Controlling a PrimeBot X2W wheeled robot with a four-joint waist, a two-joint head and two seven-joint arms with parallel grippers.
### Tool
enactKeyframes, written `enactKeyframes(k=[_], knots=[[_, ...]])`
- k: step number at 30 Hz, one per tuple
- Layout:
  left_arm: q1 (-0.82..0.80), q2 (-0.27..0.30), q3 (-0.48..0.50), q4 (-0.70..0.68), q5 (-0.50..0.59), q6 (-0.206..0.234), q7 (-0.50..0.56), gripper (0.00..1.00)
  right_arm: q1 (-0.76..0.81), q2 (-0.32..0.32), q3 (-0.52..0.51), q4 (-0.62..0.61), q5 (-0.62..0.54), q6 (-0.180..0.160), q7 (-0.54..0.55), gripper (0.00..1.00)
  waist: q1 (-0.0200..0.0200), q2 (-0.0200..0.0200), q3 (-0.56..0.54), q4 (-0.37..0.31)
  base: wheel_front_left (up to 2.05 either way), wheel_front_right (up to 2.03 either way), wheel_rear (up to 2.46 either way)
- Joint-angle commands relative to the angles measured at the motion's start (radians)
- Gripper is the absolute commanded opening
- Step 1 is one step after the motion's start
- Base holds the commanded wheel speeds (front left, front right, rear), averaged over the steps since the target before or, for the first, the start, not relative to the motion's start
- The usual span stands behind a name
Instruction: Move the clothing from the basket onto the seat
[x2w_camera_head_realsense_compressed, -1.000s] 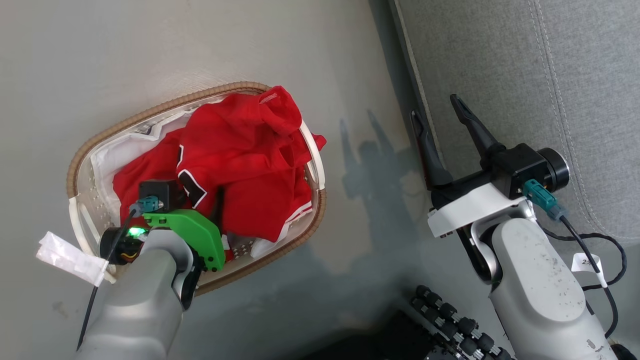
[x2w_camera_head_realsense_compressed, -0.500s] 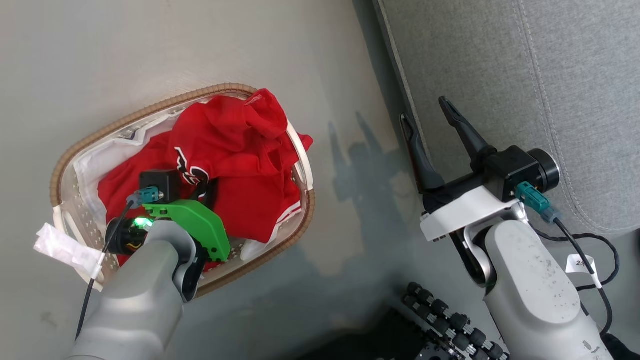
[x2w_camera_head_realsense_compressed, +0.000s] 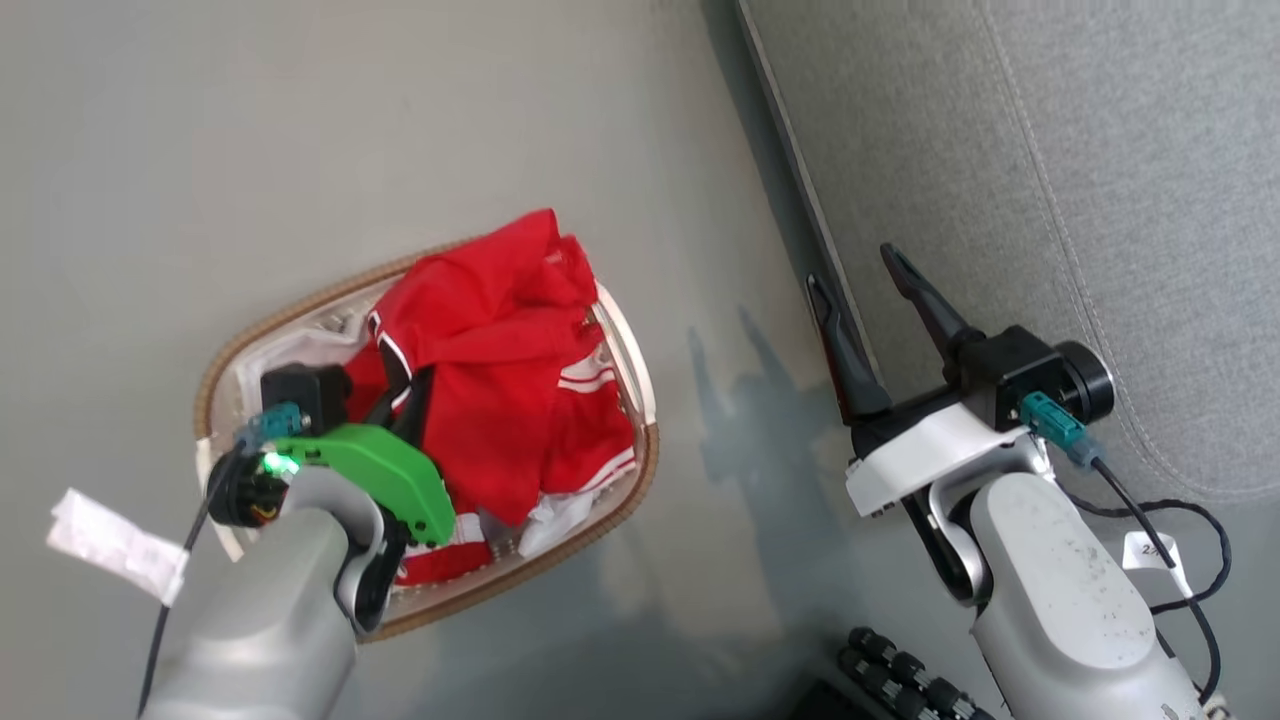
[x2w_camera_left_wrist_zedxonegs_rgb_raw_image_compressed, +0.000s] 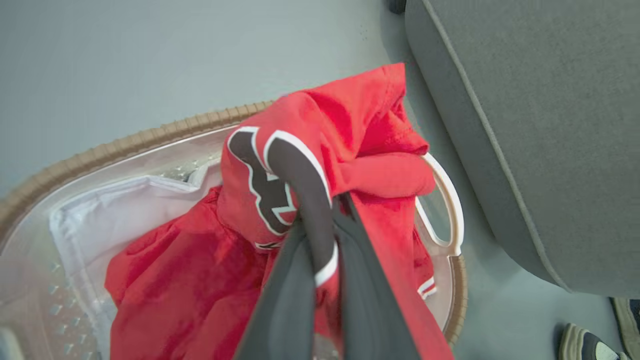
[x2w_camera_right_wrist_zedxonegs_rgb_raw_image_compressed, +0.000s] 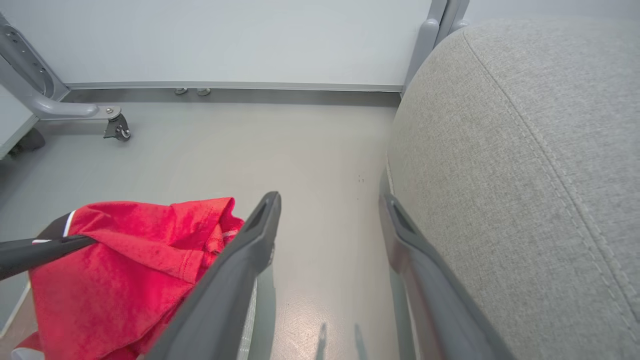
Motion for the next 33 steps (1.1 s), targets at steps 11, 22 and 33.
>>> enactKeyframes(k=[11, 22, 33], knots=[[0.193, -0.046, 0.191, -0.203, 0.205, -0.002, -0.004, 0.00, 0.087, -0.004, -0.013, 0.048, -0.008, -0.001, -0.002, 1.00, 0.0001, 0.0000, -0.250, 0.119, 0.00, 0.00, 0.00], [0.332, -0.109, 0.324, -0.392, 0.337, -0.002, -0.003, 0.00, 0.186, -0.004, -0.063, 0.035, -0.017, -0.001, -0.002, 1.00, 0.0001, 0.0000, -0.397, 0.178, 0.00, 0.00, 0.00], [0.400, -0.128, 0.381, -0.485, 0.366, -0.002, -0.004, 0.00, 0.267, -0.004, -0.088, 0.045, -0.019, -0.001, -0.002, 1.00, 0.0001, 0.0000, -0.491, 0.206, 0.00, 0.00, 0.00]])
